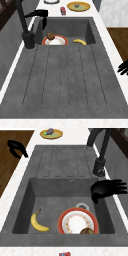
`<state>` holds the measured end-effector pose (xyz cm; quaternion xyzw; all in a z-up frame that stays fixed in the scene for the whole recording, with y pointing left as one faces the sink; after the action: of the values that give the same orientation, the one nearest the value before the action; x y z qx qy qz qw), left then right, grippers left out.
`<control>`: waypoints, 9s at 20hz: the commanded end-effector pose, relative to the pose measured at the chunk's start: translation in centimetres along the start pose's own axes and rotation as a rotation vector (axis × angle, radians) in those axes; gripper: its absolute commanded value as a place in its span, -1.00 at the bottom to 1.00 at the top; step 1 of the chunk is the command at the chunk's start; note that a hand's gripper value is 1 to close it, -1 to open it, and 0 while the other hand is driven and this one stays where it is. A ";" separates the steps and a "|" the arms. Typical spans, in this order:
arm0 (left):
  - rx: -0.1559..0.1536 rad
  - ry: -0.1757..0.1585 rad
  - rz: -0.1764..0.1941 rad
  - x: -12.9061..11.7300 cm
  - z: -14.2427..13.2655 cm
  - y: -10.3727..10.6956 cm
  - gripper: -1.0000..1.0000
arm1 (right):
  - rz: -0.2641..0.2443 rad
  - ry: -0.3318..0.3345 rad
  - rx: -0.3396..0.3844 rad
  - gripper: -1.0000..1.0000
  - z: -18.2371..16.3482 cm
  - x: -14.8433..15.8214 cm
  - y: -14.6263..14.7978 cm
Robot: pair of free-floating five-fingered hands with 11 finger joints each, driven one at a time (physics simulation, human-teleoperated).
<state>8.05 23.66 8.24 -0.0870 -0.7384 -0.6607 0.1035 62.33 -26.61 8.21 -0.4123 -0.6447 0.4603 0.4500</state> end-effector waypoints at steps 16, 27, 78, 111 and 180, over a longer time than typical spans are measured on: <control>0.000 0.000 0.000 0.0 0.0 0.0 0.00 | -0.038 0.438 0.299 -1.00 2.2 -3.0 1.4; 0.000 0.000 0.000 0.0 0.0 0.0 0.00 | -0.013 0.565 0.325 -1.00 7.3 -2.7 0.7; 0.000 0.000 0.000 0.0 0.0 0.0 0.00 | 0.080 0.696 0.632 -1.00 8.7 -6.4 6.8; 0.000 0.000 0.000 0.0 0.0 0.0 0.00 | -0.018 0.619 0.698 1.00 4.3 -11.1 14.6; 0.000 0.000 0.000 0.0 0.0 0.0 0.00 | 0.281 0.552 0.438 1.00 18.5 2.2 -0.7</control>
<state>8.04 23.66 8.24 -0.0871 -0.7383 -0.6608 0.1034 44.64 -28.82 4.67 -0.4926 -0.3193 0.4842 0.6488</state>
